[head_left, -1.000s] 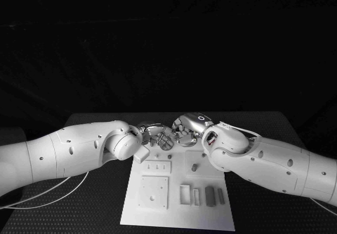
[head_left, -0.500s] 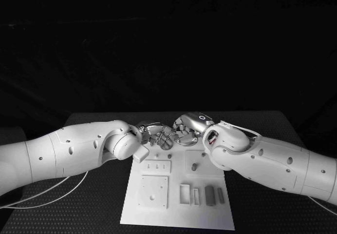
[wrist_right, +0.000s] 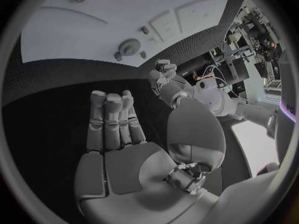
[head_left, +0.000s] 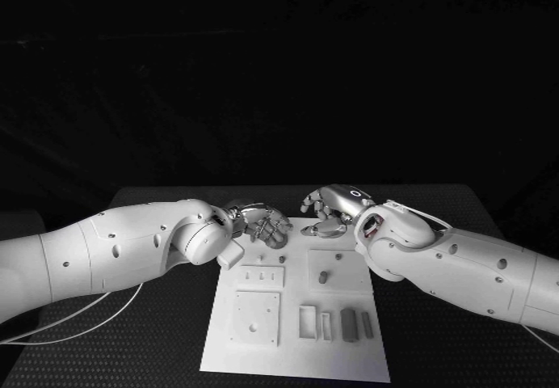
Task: Assemble the parts on the task board
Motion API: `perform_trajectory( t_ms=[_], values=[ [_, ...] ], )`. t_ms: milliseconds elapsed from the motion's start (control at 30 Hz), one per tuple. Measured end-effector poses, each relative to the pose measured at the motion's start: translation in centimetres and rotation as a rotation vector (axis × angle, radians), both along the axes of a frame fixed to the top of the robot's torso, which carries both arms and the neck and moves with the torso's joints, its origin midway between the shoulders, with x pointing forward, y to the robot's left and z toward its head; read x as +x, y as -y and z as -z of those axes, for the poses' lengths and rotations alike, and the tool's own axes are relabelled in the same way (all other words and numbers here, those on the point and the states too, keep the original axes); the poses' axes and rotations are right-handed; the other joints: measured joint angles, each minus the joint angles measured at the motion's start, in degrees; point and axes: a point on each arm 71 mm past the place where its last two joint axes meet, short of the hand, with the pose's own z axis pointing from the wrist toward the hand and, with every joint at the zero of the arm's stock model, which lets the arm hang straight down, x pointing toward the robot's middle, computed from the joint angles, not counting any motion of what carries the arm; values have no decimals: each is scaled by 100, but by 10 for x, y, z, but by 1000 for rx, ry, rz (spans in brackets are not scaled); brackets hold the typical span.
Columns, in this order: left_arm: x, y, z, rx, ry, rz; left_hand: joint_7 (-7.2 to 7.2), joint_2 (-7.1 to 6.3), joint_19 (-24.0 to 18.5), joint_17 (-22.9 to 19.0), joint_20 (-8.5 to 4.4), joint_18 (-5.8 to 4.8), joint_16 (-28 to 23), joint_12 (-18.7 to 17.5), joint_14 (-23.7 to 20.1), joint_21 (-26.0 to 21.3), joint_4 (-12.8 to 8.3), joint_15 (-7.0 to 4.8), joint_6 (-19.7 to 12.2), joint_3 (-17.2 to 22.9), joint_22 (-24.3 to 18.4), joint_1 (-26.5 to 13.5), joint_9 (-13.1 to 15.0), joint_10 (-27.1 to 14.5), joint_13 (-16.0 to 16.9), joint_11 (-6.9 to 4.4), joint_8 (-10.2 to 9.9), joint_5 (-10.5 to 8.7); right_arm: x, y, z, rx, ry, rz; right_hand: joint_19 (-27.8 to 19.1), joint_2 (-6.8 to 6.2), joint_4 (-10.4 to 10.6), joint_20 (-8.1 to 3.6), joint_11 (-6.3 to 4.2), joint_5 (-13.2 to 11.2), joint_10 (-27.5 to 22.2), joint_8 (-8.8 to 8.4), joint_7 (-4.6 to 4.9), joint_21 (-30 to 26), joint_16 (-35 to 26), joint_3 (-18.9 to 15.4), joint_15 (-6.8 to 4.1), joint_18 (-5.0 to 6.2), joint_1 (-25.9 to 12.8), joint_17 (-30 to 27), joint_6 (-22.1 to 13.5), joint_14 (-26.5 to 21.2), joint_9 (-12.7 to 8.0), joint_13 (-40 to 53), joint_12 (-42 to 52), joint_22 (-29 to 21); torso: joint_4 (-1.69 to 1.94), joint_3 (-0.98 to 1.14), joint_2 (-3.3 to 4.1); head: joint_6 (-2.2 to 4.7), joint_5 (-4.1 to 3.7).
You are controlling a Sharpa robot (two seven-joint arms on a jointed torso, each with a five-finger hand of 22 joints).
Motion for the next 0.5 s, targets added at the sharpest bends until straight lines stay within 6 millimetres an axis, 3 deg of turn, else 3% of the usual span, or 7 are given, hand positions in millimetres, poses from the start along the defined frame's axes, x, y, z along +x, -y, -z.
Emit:
perform_trajectory(
  t_ms=[100, 267, 400, 500],
  values=[
    [0, -2, 0, 19, 14, 11, 0, 1, 0, 3, 0, 0, 0, 0, 0, 0, 0, 0, 0, 0, 0, 1, 8, 0, 6, 0, 0, 0, 2, 13, 0, 27, -2, 16, -41, -26, 8, 41, 30, 144, -71, -4, 61, -44, 0, -164, 52, -19, -26, -16, -105, -53, 0, -43, 0, -1, -4, 3, 0, 0, 7],
    [1, -7, 0, 71, 53, 36, -16, 16, 0, 3, 0, 1, 37, 6, 0, 4, -17, 0, -15, 16, 1, 17, 35, 0, 12, 0, -1, -51, 13, 41, -2, 96, -19, 63, -83, 16, 32, 42, 22, 365, -103, -4, 95, -44, 0, -282, 40, -26, -67, -38, -141, -105, 3, -116, 0, 4, -10, 7, -2, 8, 24],
    [3, -11, -1, 137, 102, 61, -21, -20, 22, 43, -21, 0, 179, 124, 72, 94, -9, -71, -20, 23, 7, 98, 66, 45, 61, -22, -3, -53, 34, 67, -19, 220, -38, 122, -247, 161, 16, 104, 31, 519, -194, 18, 147, -149, -107, -311, 46, -51, -37, -122, -211, -251, 19, -242, -38, 3, -14, 8, -5, 10, 30],
    [4, -13, -1, 185, 130, 76, -80, -67, 266, 188, -46, 1, 524, 457, 306, 302, -8, -221, 39, 25, 76, 174, 103, 329, 251, -161, -36, -52, 47, 84, -33, 311, -52, 158, -370, 314, -14, 168, 31, 608, -287, 69, 157, -236, -221, -359, 58, -10, -44, -219, -222, -367, 31, -362, -122, -7, -14, 10, -7, 10, 30]
  ],
)
